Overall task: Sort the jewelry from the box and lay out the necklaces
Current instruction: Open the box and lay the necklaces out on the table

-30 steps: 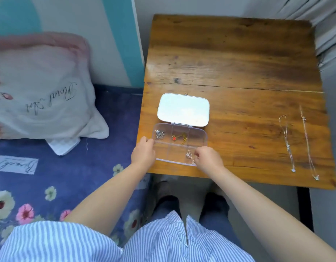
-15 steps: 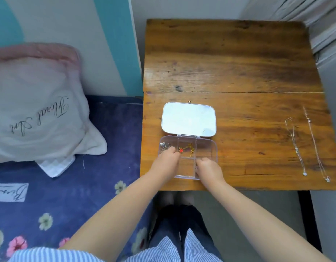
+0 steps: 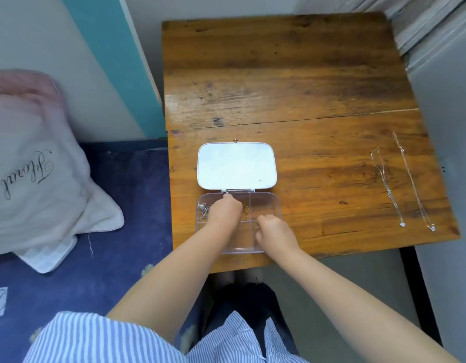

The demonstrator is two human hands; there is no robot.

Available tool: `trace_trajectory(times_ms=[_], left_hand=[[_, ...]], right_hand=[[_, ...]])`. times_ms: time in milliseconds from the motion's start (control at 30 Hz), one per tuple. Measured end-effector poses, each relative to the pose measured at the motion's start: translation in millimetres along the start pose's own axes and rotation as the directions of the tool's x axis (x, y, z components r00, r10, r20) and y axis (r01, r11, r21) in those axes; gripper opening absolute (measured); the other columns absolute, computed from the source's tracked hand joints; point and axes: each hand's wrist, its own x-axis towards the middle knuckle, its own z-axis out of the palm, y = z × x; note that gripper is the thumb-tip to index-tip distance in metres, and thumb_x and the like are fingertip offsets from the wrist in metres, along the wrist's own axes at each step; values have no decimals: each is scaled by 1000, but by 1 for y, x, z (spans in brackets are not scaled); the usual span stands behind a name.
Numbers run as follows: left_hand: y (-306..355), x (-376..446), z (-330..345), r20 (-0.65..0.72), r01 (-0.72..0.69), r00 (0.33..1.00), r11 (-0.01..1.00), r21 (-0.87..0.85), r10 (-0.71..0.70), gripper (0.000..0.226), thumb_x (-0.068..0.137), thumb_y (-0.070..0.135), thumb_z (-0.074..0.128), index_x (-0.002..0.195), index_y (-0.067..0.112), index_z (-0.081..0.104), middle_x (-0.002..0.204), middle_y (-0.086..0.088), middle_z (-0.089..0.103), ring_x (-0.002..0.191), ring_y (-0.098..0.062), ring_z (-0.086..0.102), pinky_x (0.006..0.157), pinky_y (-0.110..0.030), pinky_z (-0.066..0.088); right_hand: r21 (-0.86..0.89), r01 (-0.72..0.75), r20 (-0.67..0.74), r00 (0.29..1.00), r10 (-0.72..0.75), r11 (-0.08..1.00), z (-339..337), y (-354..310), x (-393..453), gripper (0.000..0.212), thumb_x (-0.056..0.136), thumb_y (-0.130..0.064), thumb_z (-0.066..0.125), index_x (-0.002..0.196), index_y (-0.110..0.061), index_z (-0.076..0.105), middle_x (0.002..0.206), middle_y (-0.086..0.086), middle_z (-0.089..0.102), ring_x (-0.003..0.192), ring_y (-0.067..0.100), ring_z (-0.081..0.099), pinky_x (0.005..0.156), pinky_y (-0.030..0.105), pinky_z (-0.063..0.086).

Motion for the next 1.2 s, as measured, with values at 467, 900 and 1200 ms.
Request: trace_trajectory(times_ms=[467,900,1200], left_hand=[[9,1,-14,88,-104,992,980,172,90,37,89,-8,44,122,1,59,127,-15,55,115,-32,58,92,-36,51],[46,-45,-121,-213,-246,957,941,-230,198,24,86,14,48,81,-1,66,78,-15,65,78,-30,61,66,-31,47],[141,0,-249,-566,-352,821,722,-596,-67,20,93,16,50,79,8,62,80,-12,72,60,-19,63,80,-35,58]], right_hand=[[300,-51,21,999,47,953,-21,12,5,18,90,-14,52,97,-1,61,101,16,66,89,26,57,74,33,46],[358,82,-92,994,-52,930,-184,58,-33,17,87,-5,54,96,-4,69,70,9,65,45,1,57,48,9,48],[243,260,-434,891,-134,935,-335,144,10,19,89,-4,53,103,-2,66,85,12,63,65,21,65,64,27,57]])
